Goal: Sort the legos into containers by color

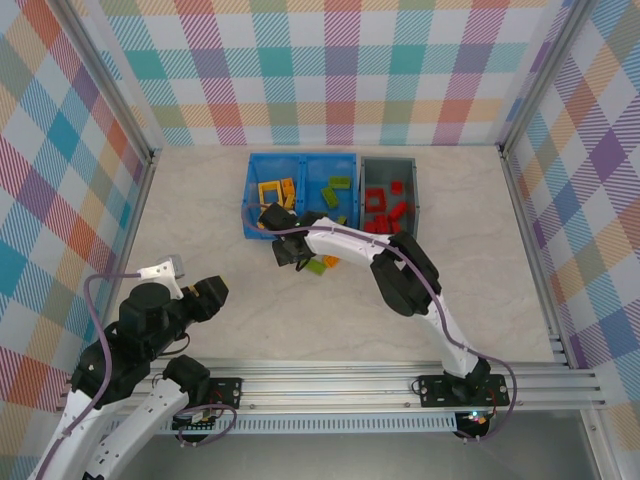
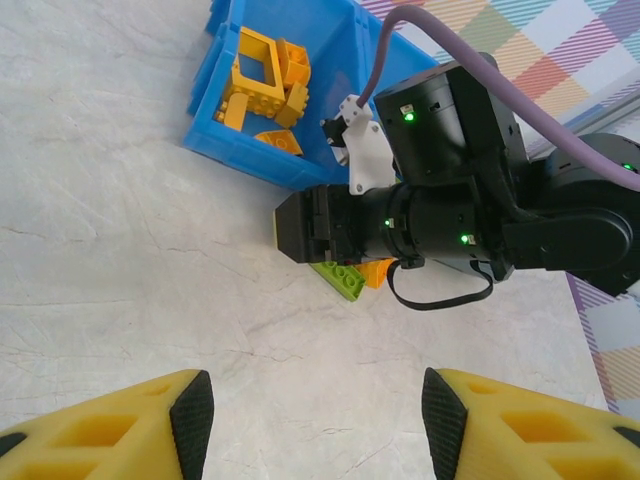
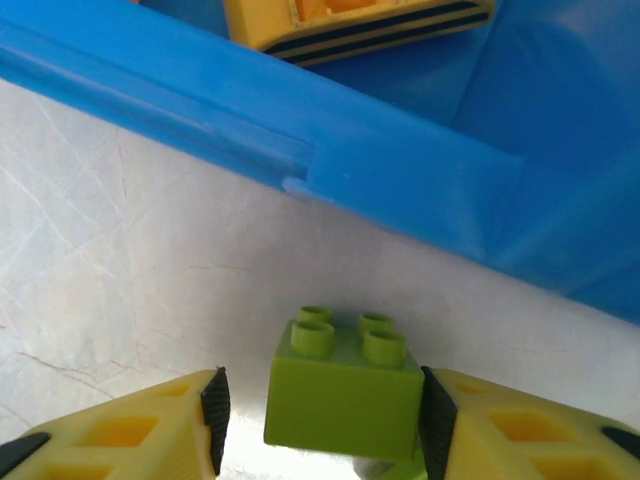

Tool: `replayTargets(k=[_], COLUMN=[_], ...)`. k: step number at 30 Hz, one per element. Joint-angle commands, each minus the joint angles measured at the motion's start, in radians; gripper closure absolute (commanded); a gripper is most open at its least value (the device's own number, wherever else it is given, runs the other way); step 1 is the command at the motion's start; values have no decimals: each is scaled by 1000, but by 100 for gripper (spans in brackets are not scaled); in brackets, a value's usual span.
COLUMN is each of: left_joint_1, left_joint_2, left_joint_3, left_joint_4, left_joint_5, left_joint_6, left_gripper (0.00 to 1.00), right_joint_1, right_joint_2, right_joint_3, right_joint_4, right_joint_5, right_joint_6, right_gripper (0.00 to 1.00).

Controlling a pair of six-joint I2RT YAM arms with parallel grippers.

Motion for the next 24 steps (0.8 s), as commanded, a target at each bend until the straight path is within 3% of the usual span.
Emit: replayTargets(k=[1, 8, 19, 24], left_joint_1=[-6, -6, -5, -20], left_joint_2=[6, 15, 142, 286], left_joint_3=[21, 24, 92, 121], left_joint_4=[-15, -7, 97, 213], left_joint_5=[8, 19, 140, 214], left_joint_6=[3, 8, 8, -13], left_gripper=[41, 42, 41, 43], right_joint_1=[-6, 0, -10, -117], right_joint_2=[25, -20, -477, -498], right_joint_3=[48, -5, -337, -325], right_joint_4=[-43, 4, 109, 104], right_joint_5=[6, 13, 59, -8], right_joint_6=[6, 3, 20, 24], right_gripper=[50, 65, 67, 67])
